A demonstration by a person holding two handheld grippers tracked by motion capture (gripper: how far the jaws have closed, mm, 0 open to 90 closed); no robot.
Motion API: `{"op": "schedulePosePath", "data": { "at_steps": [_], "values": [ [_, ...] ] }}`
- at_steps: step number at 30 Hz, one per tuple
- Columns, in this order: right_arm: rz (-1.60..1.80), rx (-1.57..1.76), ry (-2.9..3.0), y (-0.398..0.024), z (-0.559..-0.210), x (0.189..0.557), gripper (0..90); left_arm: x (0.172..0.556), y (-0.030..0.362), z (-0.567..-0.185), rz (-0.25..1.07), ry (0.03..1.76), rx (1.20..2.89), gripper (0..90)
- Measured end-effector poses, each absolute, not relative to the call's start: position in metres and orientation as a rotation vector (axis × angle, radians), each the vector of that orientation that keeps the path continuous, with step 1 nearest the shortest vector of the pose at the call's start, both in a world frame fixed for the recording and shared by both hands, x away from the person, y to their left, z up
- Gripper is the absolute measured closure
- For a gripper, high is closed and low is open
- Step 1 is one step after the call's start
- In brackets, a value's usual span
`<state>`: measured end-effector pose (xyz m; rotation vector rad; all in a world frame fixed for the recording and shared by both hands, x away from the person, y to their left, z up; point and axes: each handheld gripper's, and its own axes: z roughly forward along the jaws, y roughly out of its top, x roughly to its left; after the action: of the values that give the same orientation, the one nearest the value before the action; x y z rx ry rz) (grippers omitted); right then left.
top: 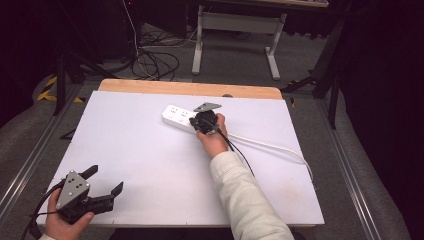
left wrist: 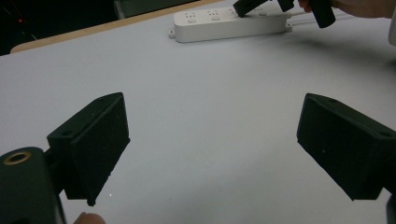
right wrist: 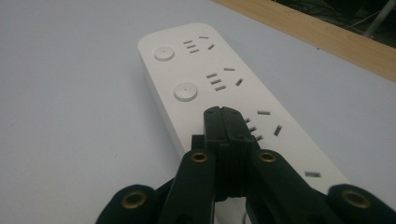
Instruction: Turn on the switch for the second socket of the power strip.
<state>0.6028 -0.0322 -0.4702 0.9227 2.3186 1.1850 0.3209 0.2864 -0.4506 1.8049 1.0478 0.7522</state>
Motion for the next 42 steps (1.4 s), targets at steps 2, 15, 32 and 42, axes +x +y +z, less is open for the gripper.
{"op": "schedulePosePath", "data": {
  "at_steps": [2,15,32,42],
  "values": [
    [1.184,0.923,2.319,-0.032,-0.470,0.603,90.0,0.321,0.286,-0.451,0.753,1.048,1.805,9.7],
    [1.163,0.929,2.322,-0.031,-0.470,0.603,90.0,0.321,0.286,-0.451,0.753,1.052,1.807,9.7],
    [1.120,0.927,2.286,-0.031,-0.465,0.599,90.0,0.323,0.286,-0.452,0.747,1.057,1.812,9.6],
    [1.206,0.882,2.266,-0.040,-0.440,0.584,90.0,0.324,0.284,-0.452,0.748,1.047,1.820,9.7]
  ]
}}
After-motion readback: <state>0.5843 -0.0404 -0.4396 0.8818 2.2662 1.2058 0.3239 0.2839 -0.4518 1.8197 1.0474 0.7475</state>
